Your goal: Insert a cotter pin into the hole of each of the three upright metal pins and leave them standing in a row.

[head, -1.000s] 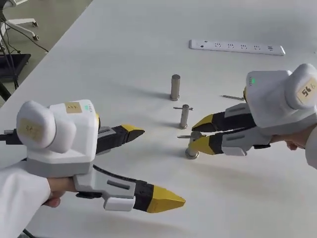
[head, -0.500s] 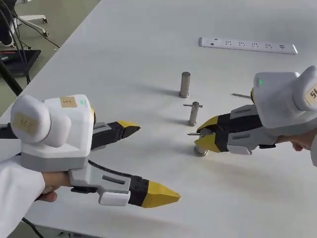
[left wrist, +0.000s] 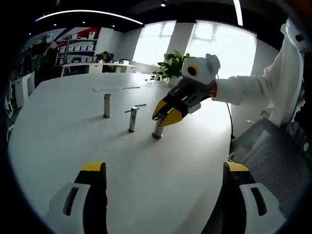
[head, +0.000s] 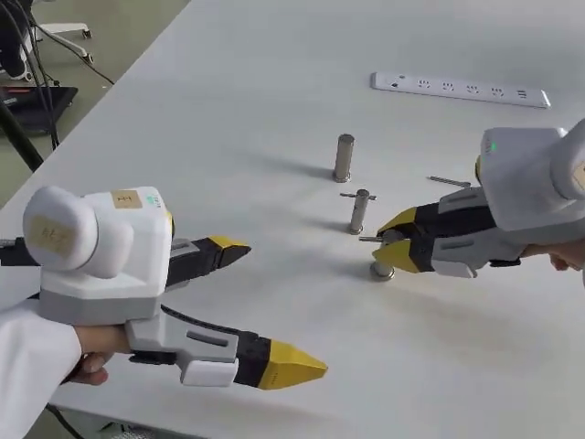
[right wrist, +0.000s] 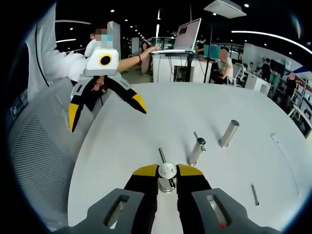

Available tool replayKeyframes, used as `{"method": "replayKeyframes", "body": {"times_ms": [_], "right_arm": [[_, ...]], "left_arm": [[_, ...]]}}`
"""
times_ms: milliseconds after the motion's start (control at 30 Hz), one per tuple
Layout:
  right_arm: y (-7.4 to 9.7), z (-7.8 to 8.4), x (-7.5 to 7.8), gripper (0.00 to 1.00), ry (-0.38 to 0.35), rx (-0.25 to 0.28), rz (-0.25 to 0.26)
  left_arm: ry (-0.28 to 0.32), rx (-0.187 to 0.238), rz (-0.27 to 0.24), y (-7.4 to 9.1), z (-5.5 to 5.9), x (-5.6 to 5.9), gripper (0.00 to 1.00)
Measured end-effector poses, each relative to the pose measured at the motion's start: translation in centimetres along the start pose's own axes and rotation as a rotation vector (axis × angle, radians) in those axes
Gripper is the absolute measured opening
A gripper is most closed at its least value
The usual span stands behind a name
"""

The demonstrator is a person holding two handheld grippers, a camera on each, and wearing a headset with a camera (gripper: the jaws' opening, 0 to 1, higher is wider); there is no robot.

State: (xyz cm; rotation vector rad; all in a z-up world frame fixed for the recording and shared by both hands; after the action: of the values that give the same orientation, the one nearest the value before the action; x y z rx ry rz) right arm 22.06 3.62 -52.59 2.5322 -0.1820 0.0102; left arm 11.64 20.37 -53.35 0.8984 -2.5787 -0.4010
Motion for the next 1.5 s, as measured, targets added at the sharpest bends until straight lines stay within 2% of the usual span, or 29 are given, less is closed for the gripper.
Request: {"method": "replayKeyframes", "body": {"times_ms": [133,233,267,433,600,833,933,1233,1500], "right_arm": [[1.1,0.5,1.8,0.08,0.0,-0.012,0.049],[1.6,1.1,2.9,0.08,-0.027,-0.008,0.081],[1.9,1.6,3.7,0.08,-0.025,-0.01,0.089],[2.6,2.7,5.7,0.08,-0.061,-0.011,0.117],[2.8,2.5,5.5,0.08,-0.077,0.012,0.132],[2.2,2.6,5.4,0.08,-0.076,0.011,0.115],[1.9,2.5,5.3,0.08,-0.081,0.021,0.102],[1.4,2.0,4.8,0.08,-0.066,0.022,0.097],[1.4,1.8,4.2,0.09,-0.06,0.016,0.096]], "left_arm": [[0.021,0.013,-0.003,0.3,0.0,-0.1,1.0],[0.023,0.004,-0.014,0.5,0.2,-0.3,1.0],[0.026,0.006,-0.023,0.6,0.2,-0.4,1.0],[0.05,0.038,-0.046,1.2,-0.1,-0.3,1.0],[0.064,0.038,-0.052,1.7,0.2,0.2,1.0],[0.072,0.041,-0.057,2.0,0.2,0.6,1.0],[0.106,0.049,-0.072,2.2,0.1,0.5,1.0],[0.083,0.041,-0.064,2.4,-0.2,0.5,1.0],[0.087,0.029,-0.053,2.3,0.0,0.7,0.99]]}}
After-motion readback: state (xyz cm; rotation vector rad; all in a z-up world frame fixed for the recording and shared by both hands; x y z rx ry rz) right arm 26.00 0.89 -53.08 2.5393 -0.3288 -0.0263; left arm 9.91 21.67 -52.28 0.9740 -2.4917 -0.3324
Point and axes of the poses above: the centre of the closed fingertips' face, and the gripper's own axes: y roughly backward along the fingers, x roughly to its right, z roughly out of its underside, the point moved 6 cm from there along y, roughly backward along the fingers, and after that the axes turned 4 degrees about x, right-handed, at the moved point
